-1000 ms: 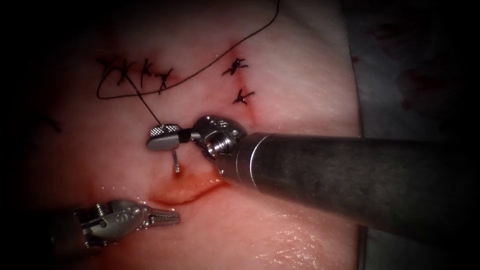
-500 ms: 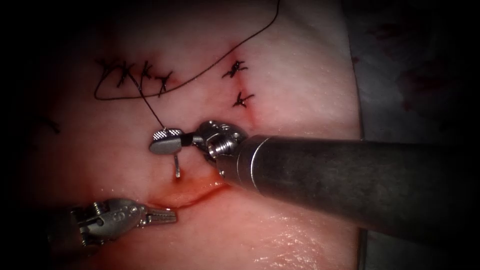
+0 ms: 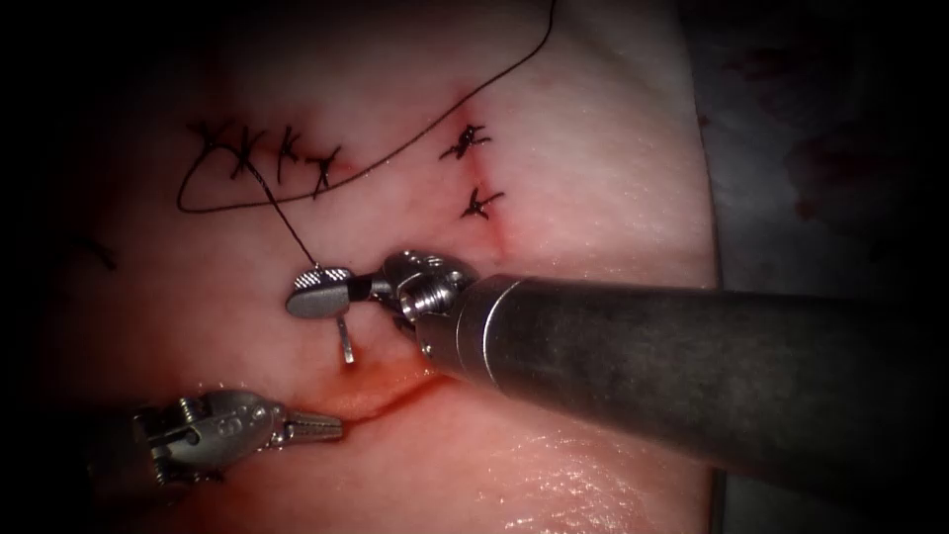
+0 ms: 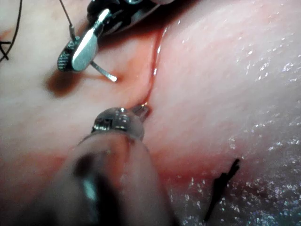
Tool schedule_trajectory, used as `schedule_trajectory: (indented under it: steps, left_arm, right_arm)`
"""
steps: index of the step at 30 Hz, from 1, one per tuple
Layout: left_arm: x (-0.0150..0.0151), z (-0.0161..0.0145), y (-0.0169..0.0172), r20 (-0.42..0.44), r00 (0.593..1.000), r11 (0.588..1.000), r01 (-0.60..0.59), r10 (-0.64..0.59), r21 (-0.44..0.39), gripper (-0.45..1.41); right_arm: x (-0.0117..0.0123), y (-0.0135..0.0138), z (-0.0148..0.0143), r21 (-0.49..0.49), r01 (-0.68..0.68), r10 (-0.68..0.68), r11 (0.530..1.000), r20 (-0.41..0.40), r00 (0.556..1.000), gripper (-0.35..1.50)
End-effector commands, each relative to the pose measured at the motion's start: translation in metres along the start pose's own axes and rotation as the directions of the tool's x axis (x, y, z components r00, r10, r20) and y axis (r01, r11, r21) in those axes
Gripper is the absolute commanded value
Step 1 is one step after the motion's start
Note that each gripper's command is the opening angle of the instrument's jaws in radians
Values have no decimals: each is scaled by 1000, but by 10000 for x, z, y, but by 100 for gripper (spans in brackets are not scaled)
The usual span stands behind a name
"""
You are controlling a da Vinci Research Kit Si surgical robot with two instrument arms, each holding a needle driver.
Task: Wound Closure
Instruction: Throw the needle through the top of the wound with the right needle driver.
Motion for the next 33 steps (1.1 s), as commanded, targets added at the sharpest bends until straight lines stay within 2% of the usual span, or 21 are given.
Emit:
schedule_trajectory:
  steps: [1,5,8,10,14,17,18,19,20,23,25,27,28,29,31,33]
  left_arm:
    - [0,9,-2,-1,1000,1000,0,0,1,-45]
    - [0,10,1,-1,1000,1000,0,0,4,-45]
    - [-1,10,3,-1,1000,1000,0,0,5,-45]
    - [-2,9,10,1,1000,1000,1,-1,10,-45]
    - [-3,8,17,2,1000,1000,4,-4,14,-45]
    - [-2,5,22,4,1000,1000,13,-13,19,-45]
    - [-1,3,23,4,1000,1000,14,-14,18,-45]
    - [0,2,23,5,1000,1000,10,-10,17,-45]
    - [0,2,23,5,1000,1000,10,-10,17,-45]
    - [1,1,22,5,1000,1000,11,-11,15,-45]
    - [1,1,22,5,1000,1000,11,-11,16,-45]
    - [2,2,22,5,1000,1000,12,-12,17,-45]
    - [2,3,23,5,1000,1000,12,-12,18,-45]
    - [2,3,23,6,1000,1000,12,-12,19,-45]
    - [1,3,23,6,1000,1000,12,-12,19,-45]
    - [1,4,23,6,1000,1000,12,-12,20,-45]
  right_arm:
    - [2,1,9,3,3,-3,1000,3,1000,-35]
    - [20,-2,10,-36,190,-192,981,-70,979,-35]
    - [29,0,11,-58,238,-242,970,-81,967,-35]
    - [42,10,13,-105,376,-385,921,-76,920,-35]
    - [50,21,13,-124,449,-459,885,-70,886,-35]
    - [48,27,11,-122,465,-474,877,-63,878,-35]
    - [46,27,11,-118,456,-465,882,-61,883,-35]
    - [42,28,9,-113,389,-398,914,-68,915,-35]
    - [42,28,9,-113,389,-398,914,-68,915,-35]
    - [40,25,6,-116,252,-263,961,-98,960,-35]
    - [43,23,5,-139,200,-214,970,-98,972,-35]
    - [49,19,4,-197,58,-83,979,-119,989,-35]
    - [53,18,3,-226,-56,23,972,-145,989,-35]
    - [60,13,1,-301,-193,138,934,-195,971,-35]
    - [66,10,0,-332,-124,66,935,-182,981,-35]
    - [71,7,-2,-340,-110,53,934,-171,984,-35]
